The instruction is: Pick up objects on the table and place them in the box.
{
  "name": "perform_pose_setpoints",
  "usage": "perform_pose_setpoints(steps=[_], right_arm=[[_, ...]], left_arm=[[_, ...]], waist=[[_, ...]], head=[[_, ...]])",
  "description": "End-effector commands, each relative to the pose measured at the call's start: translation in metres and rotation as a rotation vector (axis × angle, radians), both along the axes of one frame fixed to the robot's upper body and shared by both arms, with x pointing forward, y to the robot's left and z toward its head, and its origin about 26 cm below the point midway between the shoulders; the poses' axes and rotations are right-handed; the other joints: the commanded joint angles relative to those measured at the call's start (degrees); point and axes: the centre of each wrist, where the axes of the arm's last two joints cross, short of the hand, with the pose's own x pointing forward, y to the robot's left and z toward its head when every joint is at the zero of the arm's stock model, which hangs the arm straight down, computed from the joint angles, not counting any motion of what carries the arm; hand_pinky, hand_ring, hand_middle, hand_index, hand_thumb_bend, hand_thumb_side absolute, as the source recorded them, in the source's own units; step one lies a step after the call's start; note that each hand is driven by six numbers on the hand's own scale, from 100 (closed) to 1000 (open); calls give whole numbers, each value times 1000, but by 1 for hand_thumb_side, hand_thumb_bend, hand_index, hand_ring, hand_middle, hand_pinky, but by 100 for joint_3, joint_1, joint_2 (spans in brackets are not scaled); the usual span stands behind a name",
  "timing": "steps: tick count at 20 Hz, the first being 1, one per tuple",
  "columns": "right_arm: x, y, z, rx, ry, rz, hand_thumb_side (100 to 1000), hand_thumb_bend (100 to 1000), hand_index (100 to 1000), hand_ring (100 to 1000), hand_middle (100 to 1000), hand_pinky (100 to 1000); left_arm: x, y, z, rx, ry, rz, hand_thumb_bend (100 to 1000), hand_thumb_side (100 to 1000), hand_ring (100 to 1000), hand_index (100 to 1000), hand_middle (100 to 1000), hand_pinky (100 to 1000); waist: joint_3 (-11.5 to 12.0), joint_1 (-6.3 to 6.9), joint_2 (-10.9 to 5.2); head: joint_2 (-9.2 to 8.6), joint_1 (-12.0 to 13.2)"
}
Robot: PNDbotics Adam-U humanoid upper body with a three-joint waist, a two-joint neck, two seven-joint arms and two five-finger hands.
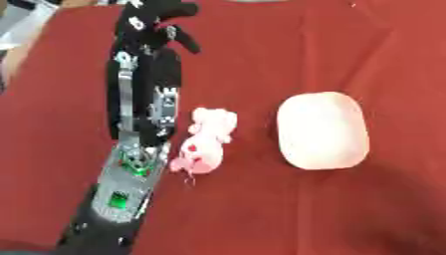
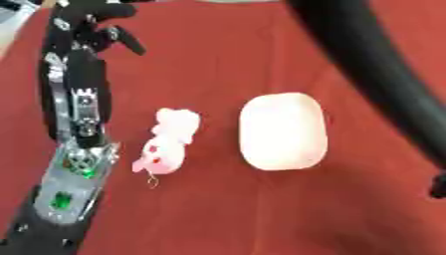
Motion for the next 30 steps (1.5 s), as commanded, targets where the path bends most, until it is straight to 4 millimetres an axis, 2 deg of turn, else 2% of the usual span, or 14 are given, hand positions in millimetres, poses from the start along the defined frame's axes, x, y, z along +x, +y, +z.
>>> perform_pose_setpoints(steps=[1, 9, 11, 13, 15, 18, 19, 22, 23, 26, 28, 29, 30], right_arm=[[-1, 0, 4, 0, -15, 1, 803, 140, 885, 563, 842, 365], [-1, 0, 4, -1, -14, 0, 802, 141, 885, 563, 842, 364], [-1, 0, 4, -1, -14, -1, 802, 142, 885, 563, 842, 363], [-1, 0, 4, 1, -12, -4, 807, 142, 885, 563, 842, 363], [-1, 0, 4, 4, -9, -9, 799, 145, 885, 562, 842, 361], [-2, -1, 3, 4, 3, -18, 794, 153, 887, 557, 841, 353], [-2, -1, 1, 0, 13, -25, 793, 156, 888, 556, 841, 351], [-4, 0, -1, -10, 36, -38, 789, 162, 889, 553, 840, 345], [-4, 0, -2, -13, 42, -42, 788, 164, 891, 552, 840, 344], [-5, 0, -4, -21, 55, -50, 786, 164, 894, 552, 840, 342], [-5, 0, -4, -25, 60, -51, 785, 163, 894, 552, 841, 342], [-5, 0, -5, -27, 62, -51, 784, 163, 895, 552, 841, 342], [-6, 0, -5, -29, 64, -51, 784, 162, 895, 552, 841, 342]], left_arm=[[-3, 1, 8, 16, -32, 2, 100, 839, 688, 797, 781, 369], [-3, 2, 8, 17, -32, 2, 100, 838, 685, 795, 775, 367], [-3, 2, 8, 23, -30, 8, 100, 779, 681, 787, 757, 366], [-3, 4, 9, 48, -23, 31, 100, 617, 679, 766, 736, 363], [-3, 8, 10, 99, 3, 76, 164, 517, 662, 768, 736, 348], [-3, 18, 9, 221, 75, 166, 172, 491, 651, 774, 731, 336], [-1, 25, 8, 311, 116, 202, 185, 486, 654, 780, 735, 337], [4, 42, 13, 539, 200, 261, 322, 435, 652, 807, 739, 337], [5, 49, 17, 628, 218, 280, 396, 435, 656, 824, 734, 343], [10, 63, 32, 857, 262, 322, 533, 475, 696, 875, 767, 411], [13, 69, 44, 1025, 291, 345, 577, 507, 726, 885, 792, 457], [15, 71, 50, 1102, 311, 354, 592, 506, 735, 889, 804, 477], [18, 74, 54, 1161, 335, 357, 644, 487, 741, 895, 813, 491]], waist=[[5, -42, -110], [8, -45, -106], [8, -46, -104], [-1, -46, -106], [-28, -32, -116], [-34, 0, -125], [-15, 23, -126], [23, 70, -126], [36, 91, -128], [58, 123, -138], [49, 138, -152], [40, 146, -161], [35, 150, -168]], head=[[28, -26], [41, -34], [56, -34], [65, -37], [75, -79], [126, -146], [162, -160], [230, -190], [250, -193], [283, -187], [297, -173], [306, -167], [313, -165]])
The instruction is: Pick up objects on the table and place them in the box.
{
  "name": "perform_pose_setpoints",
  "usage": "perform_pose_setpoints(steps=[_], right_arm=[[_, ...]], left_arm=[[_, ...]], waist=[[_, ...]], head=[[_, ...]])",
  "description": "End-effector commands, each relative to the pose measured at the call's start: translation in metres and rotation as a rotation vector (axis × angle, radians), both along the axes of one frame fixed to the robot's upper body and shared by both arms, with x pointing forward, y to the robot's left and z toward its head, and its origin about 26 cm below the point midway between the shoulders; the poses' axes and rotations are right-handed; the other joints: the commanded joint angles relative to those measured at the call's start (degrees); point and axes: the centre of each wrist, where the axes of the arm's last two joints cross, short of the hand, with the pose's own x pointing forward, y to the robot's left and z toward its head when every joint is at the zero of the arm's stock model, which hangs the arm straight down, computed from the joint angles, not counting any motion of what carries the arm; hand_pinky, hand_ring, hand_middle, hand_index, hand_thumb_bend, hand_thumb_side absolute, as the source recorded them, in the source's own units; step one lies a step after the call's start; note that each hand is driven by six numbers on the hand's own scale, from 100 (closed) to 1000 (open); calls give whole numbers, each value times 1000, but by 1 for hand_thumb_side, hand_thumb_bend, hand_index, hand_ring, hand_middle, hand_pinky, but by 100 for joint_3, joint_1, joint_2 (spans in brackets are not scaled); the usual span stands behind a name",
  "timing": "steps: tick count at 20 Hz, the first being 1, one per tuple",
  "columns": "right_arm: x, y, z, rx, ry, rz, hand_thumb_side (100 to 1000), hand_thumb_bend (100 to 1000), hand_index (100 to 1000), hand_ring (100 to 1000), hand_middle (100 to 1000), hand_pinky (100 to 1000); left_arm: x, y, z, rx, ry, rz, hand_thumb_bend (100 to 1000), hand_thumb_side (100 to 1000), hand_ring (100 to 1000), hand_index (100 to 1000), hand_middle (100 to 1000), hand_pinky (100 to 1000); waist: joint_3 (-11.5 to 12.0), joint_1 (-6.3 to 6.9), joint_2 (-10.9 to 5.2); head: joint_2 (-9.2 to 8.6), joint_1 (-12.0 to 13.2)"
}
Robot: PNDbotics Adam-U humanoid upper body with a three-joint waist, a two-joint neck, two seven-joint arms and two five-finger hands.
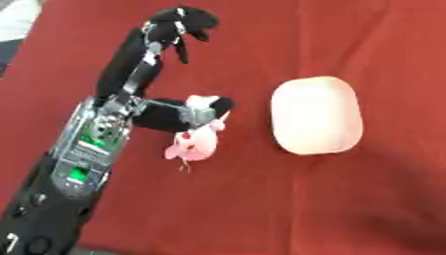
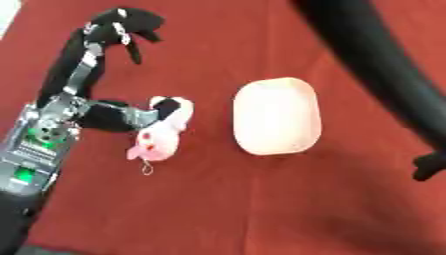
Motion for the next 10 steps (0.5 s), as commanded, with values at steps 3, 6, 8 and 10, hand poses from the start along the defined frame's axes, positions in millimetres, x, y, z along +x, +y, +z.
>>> perform_pose_setpoints(steps=[3, 6, 8, 10], right_arm=[[-2, 1, 2, -8, -3, 0, 783, 161, 895, 552, 841, 342], [-3, 1, 1, -13, 3, 1, 782, 162, 896, 551, 842, 341], [-3, 0, 1, -15, 7, 1, 781, 163, 896, 551, 842, 340], [-3, 0, 0, -18, 10, 2, 780, 163, 897, 551, 843, 340]], left_arm=[[11, 18, 28, 322, 157, 70, 776, 464, 746, 907, 826, 535], [19, 25, 45, 428, 218, 118, 820, 467, 732, 916, 822, 574], [21, 24, 55, 501, 214, 157, 860, 470, 726, 915, 818, 596], [23, 21, 60, 576, 214, 192, 878, 487, 727, 915, 817, 610]], waist=[[-22, 16, -175], [-21, 31, -201], [-17, 35, -215], [-23, 38, -226]], head=[[35, -7], [48, -30], [46, -45], [47, -58]])
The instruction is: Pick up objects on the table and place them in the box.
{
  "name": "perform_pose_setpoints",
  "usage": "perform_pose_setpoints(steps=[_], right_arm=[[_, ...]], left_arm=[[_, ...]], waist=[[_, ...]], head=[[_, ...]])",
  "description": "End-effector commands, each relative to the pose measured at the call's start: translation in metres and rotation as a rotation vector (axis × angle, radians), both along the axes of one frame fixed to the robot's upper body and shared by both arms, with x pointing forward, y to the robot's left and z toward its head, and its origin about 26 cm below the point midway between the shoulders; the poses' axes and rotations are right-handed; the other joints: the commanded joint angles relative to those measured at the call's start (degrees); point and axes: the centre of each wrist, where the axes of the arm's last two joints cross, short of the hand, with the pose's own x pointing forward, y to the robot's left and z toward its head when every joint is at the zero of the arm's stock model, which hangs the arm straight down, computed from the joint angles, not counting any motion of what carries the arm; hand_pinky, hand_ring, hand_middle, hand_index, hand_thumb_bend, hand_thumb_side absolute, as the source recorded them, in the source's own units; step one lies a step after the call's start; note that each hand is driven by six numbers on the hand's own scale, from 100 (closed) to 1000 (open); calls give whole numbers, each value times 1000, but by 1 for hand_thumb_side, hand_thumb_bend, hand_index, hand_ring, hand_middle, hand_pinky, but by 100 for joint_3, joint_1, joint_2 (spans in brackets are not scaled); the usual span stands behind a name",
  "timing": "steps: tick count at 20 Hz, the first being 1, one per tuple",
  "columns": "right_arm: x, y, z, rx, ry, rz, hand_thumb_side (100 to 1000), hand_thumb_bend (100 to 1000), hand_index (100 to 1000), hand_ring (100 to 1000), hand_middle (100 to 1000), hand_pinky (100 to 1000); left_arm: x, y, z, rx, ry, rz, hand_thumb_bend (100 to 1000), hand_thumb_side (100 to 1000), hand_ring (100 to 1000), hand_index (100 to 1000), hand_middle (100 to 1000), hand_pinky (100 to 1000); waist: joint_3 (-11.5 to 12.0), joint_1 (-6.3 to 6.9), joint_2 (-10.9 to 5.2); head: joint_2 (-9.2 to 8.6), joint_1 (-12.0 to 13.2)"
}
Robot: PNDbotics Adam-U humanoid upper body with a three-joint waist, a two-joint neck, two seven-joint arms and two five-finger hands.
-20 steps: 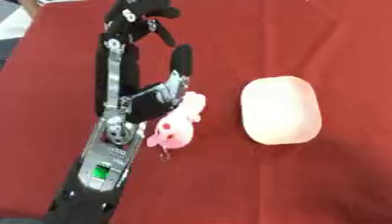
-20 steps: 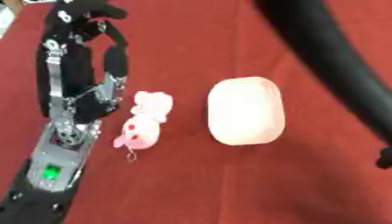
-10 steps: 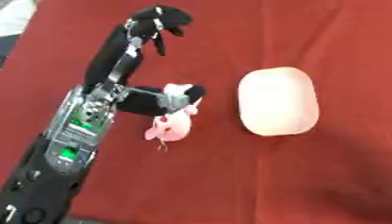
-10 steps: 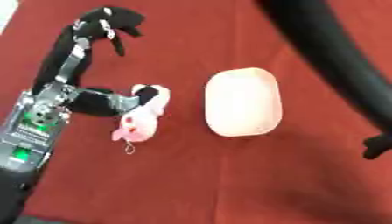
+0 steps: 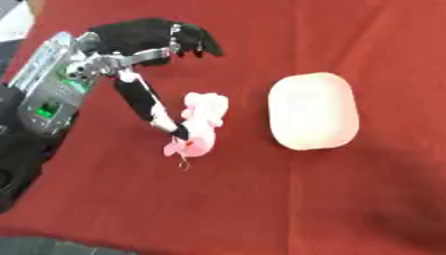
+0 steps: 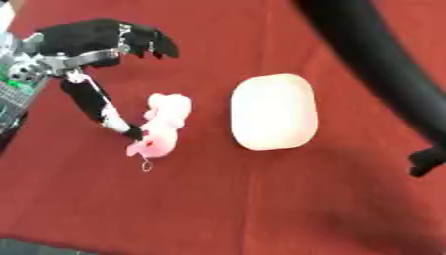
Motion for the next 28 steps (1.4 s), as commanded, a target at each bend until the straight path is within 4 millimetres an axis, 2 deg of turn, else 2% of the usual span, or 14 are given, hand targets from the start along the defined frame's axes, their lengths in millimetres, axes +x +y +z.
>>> perform_pose_setpoints(steps=[1, 6, 10, 13, 17, 24, 28], right_arm=[[-2, 1, 3, -7, -8, 8, 780, 162, 897, 551, 843, 340], [-2, 1, 3, -8, -6, 13, 779, 161, 897, 551, 844, 340], [-1, 1, 4, -7, -6, 19, 778, 161, 898, 551, 844, 340], [-1, 2, 5, -8, -7, 23, 777, 161, 898, 549, 845, 338], [-1, 3, 5, -10, -5, 27, 775, 162, 899, 546, 845, 337], [0, 3, 6, -10, -5, 31, 774, 163, 899, 543, 845, 335], [-1, 2, 5, -12, -3, 31, 773, 164, 900, 542, 845, 334]], left_arm=[[0, 3, 14, 136, -4, 60, 873, 519, 729, 917, 818, 621], [10, -3, 8, 194, 64, 92, 847, 559, 732, 909, 816, 621], [15, -8, 0, 201, 117, 94, 816, 586, 730, 911, 815, 619], [15, -15, -5, 204, 137, 83, 744, 621, 726, 916, 816, 610], [9, -26, -13, 219, 163, 56, 706, 652, 728, 918, 819, 610], [3, -30, -20, 263, 211, 53, 696, 675, 732, 920, 825, 619], [-1, -25, -21, 333, 236, 66, 733, 685, 736, 920, 829, 636]], waist=[[5, -14, -153], [-25, -13, -163], [-46, -26, -159], [-61, -36, -142], [-70, -46, -119], [-70, -66, -103], [-52, -75, -101]], head=[[2, -57], [-5, 50], [-5, 38], [-10, 10], [-5, -8], [26, -26], [89, -26]])
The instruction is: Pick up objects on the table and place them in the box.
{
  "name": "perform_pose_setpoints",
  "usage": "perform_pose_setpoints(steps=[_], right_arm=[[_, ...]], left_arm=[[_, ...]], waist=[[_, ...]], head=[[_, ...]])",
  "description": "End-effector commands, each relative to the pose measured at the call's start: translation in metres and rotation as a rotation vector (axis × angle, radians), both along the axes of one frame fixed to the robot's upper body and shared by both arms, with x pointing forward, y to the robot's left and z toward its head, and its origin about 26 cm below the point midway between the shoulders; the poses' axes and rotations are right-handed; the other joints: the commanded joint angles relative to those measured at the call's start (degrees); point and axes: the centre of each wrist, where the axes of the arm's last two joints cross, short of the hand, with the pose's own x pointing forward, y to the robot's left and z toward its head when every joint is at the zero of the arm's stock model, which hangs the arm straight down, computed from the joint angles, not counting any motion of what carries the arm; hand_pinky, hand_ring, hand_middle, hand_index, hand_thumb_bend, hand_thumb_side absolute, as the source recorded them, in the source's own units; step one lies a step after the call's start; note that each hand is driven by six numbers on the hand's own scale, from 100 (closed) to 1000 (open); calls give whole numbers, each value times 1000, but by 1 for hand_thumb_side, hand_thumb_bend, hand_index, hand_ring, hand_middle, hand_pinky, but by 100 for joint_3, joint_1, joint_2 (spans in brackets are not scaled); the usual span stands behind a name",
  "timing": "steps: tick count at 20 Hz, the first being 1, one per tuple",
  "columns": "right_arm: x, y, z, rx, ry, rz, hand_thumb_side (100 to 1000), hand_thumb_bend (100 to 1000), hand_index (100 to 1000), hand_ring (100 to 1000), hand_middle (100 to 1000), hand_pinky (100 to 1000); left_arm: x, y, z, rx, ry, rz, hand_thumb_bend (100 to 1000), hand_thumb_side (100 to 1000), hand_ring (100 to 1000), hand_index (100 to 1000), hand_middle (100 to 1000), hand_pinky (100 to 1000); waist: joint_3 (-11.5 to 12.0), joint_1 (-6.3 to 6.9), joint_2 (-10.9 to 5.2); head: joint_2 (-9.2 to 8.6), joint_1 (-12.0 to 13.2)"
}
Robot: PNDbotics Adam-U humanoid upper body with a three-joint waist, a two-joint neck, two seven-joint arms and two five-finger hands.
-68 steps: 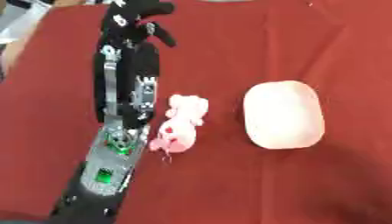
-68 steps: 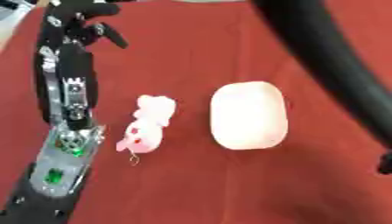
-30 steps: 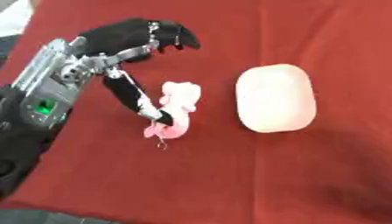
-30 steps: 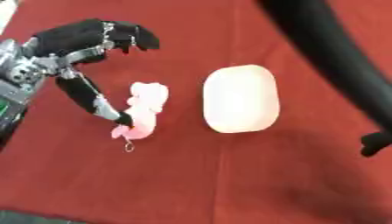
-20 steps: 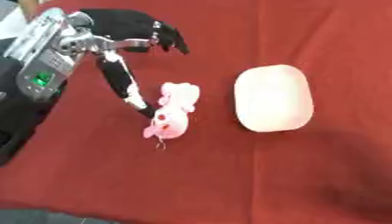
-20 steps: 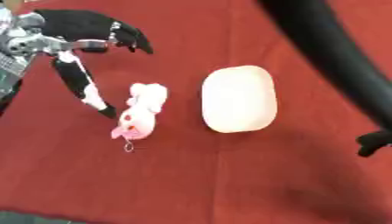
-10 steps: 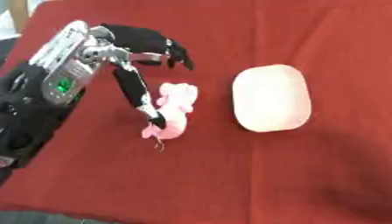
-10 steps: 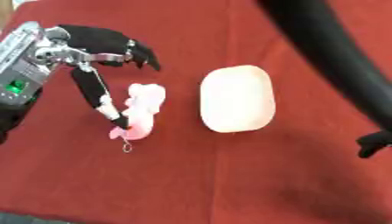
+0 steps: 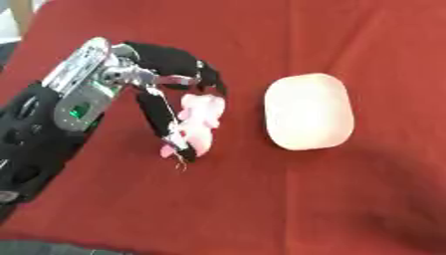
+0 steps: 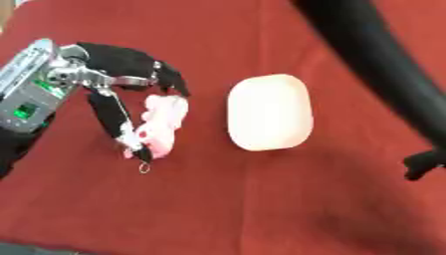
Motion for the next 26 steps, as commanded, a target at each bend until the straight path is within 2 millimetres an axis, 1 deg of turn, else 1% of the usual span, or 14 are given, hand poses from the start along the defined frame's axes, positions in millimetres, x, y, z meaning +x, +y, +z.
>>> perform_pose_setpoints(steps=[1, 7, 10, 12, 15, 17, 21, 22, 23, 24, 26], right_arm=[[-1, 1, 5, 3, -18, 7, 773, 164, 900, 541, 845, 334], [-1, 1, 5, 4, -16, 11, 772, 165, 900, 540, 845, 335], [-1, 1, 5, 6, -19, 16, 773, 165, 900, 539, 845, 335], [-1, 1, 5, 8, -20, 19, 773, 165, 900, 539, 846, 335], [0, 2, 5, 11, -22, 23, 773, 165, 900, 539, 846, 335], [0, 2, 6, 12, -24, 25, 773, 166, 900, 538, 846, 334], [0, 1, 6, 16, -27, 29, 772, 167, 900, 539, 846, 334], [0, 1, 6, 17, -27, 30, 772, 167, 899, 539, 846, 334], [0, 1, 6, 18, -28, 31, 772, 167, 900, 539, 846, 334], [0, 1, 6, 19, -28, 32, 772, 166, 899, 540, 846, 334], [0, 1, 6, 20, -30, 34, 773, 165, 899, 540, 846, 334]], left_arm=[[-7, 8, 10, 134, 16, -16, 737, 686, 736, 920, 829, 638], [-7, 15, 4, 163, 53, 1, 729, 693, 738, 918, 829, 636], [-4, 17, 0, 176, 57, 20, 758, 691, 741, 919, 831, 651], [-1, 19, -4, 195, 57, 40, 758, 692, 741, 917, 831, 650], [2, 21, -9, 195, 62, 51, 751, 691, 741, 915, 830, 646], [1, 20, -11, 183, 60, 48, 730, 691, 739, 914, 828, 638], [-3, 15, -11, 172, 45, 25, 725, 698, 740, 919, 832, 637], [-5, 13, -10, 176, 38, 20, 726, 713, 742, 924, 836, 639], [-6, 9, -9, 184, 31, 13, 725, 707, 741, 922, 835, 638], [-7, 4, -10, 191, 24, 1, 719, 733, 743, 926, 838, 636], [-10, -6, -12, 203, 10, -25, 711, 732, 741, 925, 837, 629]], waist=[[26, -47, -88], [41, -72, -90], [34, -88, -93], [28, -100, -94], [23, -117, -87], [24, -129, -81], [27, -146, -80], [28, -150, -83], [30, -153, -86], [28, -157, -89], [26, -164, -96]], head=[[43, -27], [70, -19], [77, -21], [77, -24], [78, -34], [88, -42], [109, -53], [116, -55], [122, -58], [131, -60], [146, -66]])
